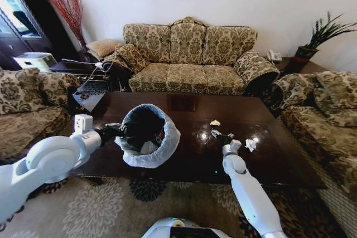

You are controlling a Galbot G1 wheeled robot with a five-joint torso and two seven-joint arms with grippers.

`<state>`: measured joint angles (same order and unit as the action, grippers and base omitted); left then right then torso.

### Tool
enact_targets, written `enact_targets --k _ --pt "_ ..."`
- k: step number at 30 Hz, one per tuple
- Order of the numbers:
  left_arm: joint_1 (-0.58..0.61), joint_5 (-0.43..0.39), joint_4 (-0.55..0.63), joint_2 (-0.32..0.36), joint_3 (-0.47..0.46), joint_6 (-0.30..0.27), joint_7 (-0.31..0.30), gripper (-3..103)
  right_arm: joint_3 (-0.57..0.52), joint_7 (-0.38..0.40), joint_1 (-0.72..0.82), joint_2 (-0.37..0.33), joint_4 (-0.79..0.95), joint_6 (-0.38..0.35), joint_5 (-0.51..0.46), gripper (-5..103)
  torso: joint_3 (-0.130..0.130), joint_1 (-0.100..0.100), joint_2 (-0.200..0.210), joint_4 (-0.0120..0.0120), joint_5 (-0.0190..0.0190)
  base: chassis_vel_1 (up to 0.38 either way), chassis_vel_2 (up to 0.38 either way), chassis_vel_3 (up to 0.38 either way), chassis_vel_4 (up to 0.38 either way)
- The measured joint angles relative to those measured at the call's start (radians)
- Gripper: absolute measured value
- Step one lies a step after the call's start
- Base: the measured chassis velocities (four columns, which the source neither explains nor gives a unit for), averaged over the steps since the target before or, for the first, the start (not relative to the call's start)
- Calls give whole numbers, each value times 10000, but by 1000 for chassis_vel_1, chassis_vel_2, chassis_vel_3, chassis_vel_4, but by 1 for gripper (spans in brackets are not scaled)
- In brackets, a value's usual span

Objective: Move to the front of the table and place the trash on the table into the trash bin.

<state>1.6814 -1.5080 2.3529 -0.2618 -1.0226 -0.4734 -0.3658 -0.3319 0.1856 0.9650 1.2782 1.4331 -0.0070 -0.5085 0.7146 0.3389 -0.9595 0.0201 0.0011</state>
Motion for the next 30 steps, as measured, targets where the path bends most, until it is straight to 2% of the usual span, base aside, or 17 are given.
enact_targets --k 3,6,7,16,22,24,25,27,28,29,30 --pt "-11 0 -4 24 6 0 12 0 65 28 -123 67 -120 -41 13 100 -1 -1 -2 -6 -15 -183 53 124 -87" --pt "-20 -1 -27 53 18 0 15 0 132 186 -457 295 -565 54 607 100 0 1 -1 -4 -14 -152 120 145 -127" --pt "-31 -1 -43 94 47 0 15 0 185 363 -909 652 -1043 45 992 100 5 11 2 0 -9 -92 124 104 -120" --pt "-5 -122 68 136 -103 -17 -7 0 273 884 -1944 1223 -2252 -673 1190 100 0 0 3 3 -13 -36 71 50 -41" --pt "12 -101 26 70 -81 -24 -6 0 232 830 -1754 1106 -2307 -902 953 101 -3 -10 -2 -1 -10 0 0 0 0" --pt "-15 -96 6 59 -20 -20 12 0 222 683 -1808 1042 -2547 -893 748 94 -1 -4 -1 -1 -11 0 0 0 0" --pt "-15 -96 6 59 -20 -20 12 0 222 683 -1808 1042 -2547 -893 748 94 -1 -4 -1 -1 -11 0 0 0 0" --pt "-35 -84 -12 32 10 -12 13 0 242 571 -1940 1031 -2743 -977 491 83 2 7 0 0 -11 0 0 0 0" --pt "-35 -84 -12 32 10 -12 13 0 242 571 -1940 1031 -2743 -977 491 83 2 7 0 0 -11 0 0 0 0" --pt "-29 -80 -10 -16 13 -11 13 0 256 497 -1999 1049 -2817 -1016 439 72 3 7 0 0 -11 0 0 0 0" --pt "-12 -75 -5 -51 9 -12 13 0 270 468 -2037 1062 -2860 -1024 426 66 2 7 0 0 -12 0 0 0 0"
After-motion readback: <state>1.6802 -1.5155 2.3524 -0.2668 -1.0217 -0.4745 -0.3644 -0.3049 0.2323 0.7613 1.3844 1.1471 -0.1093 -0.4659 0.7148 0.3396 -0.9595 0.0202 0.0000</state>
